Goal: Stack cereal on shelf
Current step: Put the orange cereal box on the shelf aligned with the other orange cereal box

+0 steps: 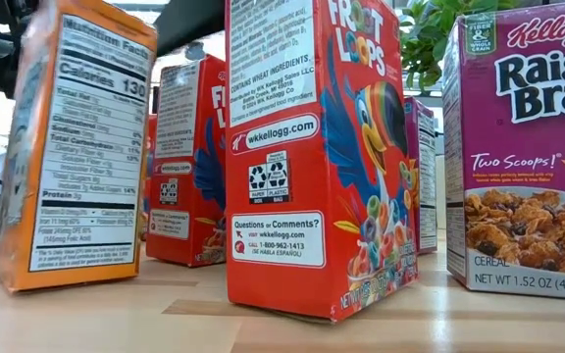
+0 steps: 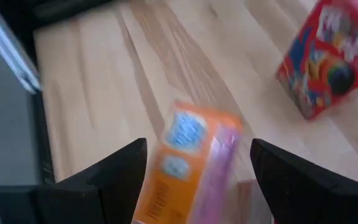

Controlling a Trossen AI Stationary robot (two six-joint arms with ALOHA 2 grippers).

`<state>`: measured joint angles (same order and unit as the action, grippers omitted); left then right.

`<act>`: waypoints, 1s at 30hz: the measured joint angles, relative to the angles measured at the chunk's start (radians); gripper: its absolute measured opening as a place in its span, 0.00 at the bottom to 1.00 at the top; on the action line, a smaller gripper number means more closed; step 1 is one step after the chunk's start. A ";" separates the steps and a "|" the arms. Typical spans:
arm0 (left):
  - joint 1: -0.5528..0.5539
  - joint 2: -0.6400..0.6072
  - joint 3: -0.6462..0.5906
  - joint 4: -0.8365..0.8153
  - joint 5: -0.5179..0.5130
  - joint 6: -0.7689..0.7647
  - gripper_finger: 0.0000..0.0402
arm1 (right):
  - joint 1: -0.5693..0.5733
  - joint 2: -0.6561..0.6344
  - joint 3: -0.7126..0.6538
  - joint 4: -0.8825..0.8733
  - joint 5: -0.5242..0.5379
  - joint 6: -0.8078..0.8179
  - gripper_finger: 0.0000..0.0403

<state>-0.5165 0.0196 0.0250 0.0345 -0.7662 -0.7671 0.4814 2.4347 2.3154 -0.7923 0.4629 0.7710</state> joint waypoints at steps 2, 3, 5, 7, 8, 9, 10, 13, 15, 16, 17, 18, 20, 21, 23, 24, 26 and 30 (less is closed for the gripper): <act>0.000 0.000 0.000 0.000 0.000 0.001 0.75 | 0.003 0.018 0.003 0.040 -0.026 0.009 0.77; 0.000 0.000 0.000 0.000 0.000 0.001 0.75 | 0.004 0.023 0.004 0.038 -0.039 0.020 0.77; 0.000 0.000 0.000 0.000 0.000 0.000 0.75 | 0.008 0.027 0.001 0.021 -0.057 0.032 0.77; 0.000 0.000 0.000 0.000 0.000 0.000 0.75 | 0.010 0.027 0.001 0.016 -0.061 0.042 0.77; 0.000 0.000 0.000 0.000 0.000 0.000 0.75 | 0.010 0.026 0.002 0.010 -0.058 0.042 0.77; 0.000 0.000 0.000 0.000 0.000 0.000 0.75 | 0.010 0.026 0.003 0.005 -0.053 0.042 0.77; 0.000 0.000 0.000 0.000 0.000 0.000 0.75 | 0.010 0.026 0.003 -0.003 -0.046 0.042 0.77; 0.000 0.000 0.000 0.000 0.000 0.000 0.75 | 0.010 0.022 0.002 -0.010 -0.042 0.036 0.77; 0.000 0.000 0.000 0.000 0.000 0.000 0.75 | 0.009 0.018 0.002 -0.012 -0.042 0.036 0.77; 0.000 0.000 0.000 0.000 0.000 0.000 0.75 | 0.009 0.018 0.002 -0.012 -0.043 0.036 0.76; 0.000 0.000 0.000 0.000 0.000 0.000 0.75 | 0.009 0.018 0.002 -0.014 -0.044 0.036 0.75; 0.000 0.000 0.000 0.000 0.000 0.000 0.75 | 0.009 0.018 0.002 -0.017 -0.045 0.036 0.73; 0.000 0.000 0.000 0.000 0.000 0.000 0.75 | 0.009 0.018 0.002 -0.016 -0.046 0.036 0.69; 0.000 0.000 0.000 0.000 0.000 0.000 0.75 | 0.009 0.018 0.002 -0.015 -0.046 0.032 0.67; 0.000 0.000 0.000 0.000 0.000 0.000 0.75 | 0.007 0.018 0.002 -0.017 -0.050 0.018 0.62; 0.000 0.000 0.000 0.000 0.000 0.000 0.75 | 0.005 0.018 0.002 -0.017 -0.059 0.012 0.59; 0.000 0.000 0.000 0.000 0.000 0.000 0.75 | 0.000 0.018 0.002 -0.014 -0.086 0.007 0.54; 0.000 0.000 0.000 0.000 0.000 0.000 0.75 | -0.006 0.018 0.003 -0.013 -0.116 -0.001 0.46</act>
<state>-0.5167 0.0196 0.0250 0.0345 -0.7662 -0.7670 0.4751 2.4523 2.3180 -0.8051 0.3472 0.7701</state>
